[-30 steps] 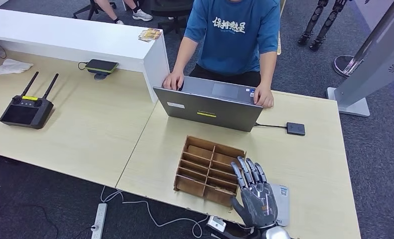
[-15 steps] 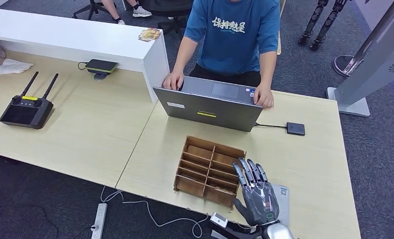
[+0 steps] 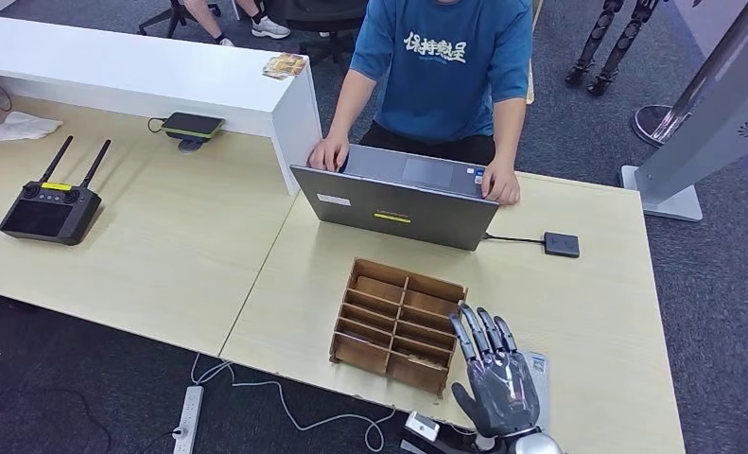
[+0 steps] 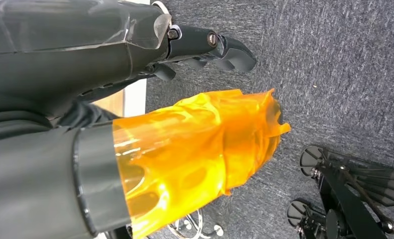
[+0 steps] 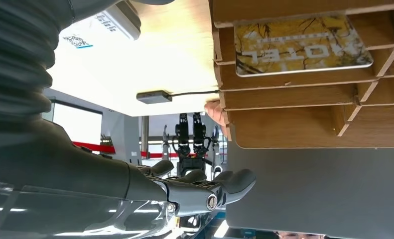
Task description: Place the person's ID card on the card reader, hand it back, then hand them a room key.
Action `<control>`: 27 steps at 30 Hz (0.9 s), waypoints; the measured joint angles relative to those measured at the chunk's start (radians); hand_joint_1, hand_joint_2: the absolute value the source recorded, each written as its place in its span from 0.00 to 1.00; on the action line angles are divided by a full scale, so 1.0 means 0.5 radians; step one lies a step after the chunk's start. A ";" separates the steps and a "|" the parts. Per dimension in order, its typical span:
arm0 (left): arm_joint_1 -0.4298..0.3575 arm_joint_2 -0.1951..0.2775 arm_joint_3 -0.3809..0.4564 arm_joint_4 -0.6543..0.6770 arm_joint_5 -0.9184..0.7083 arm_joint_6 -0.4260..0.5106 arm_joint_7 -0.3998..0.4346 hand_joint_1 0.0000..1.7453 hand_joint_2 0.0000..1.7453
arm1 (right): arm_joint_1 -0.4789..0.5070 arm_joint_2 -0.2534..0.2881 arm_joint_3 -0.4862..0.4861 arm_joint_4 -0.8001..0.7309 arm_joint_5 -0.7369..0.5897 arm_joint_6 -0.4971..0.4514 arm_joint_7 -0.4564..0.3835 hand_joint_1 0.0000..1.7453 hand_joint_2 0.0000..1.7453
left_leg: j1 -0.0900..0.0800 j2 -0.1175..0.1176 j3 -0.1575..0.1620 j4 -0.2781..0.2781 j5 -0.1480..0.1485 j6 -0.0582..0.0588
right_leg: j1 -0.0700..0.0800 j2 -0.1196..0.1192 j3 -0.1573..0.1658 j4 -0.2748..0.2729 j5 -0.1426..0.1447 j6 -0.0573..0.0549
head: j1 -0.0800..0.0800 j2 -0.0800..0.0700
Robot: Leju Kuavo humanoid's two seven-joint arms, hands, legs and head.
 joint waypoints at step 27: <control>0.000 -0.001 0.000 0.005 0.017 0.007 0.018 0.00 0.00 | 0.056 0.104 0.137 -0.051 -0.381 -0.019 -0.126 0.00 1.00 | 0.000 0.000 0.000 0.000 0.000 0.000 | 0.000 0.000 0.000 0.000 0.000 0.000 | 0.000 0.000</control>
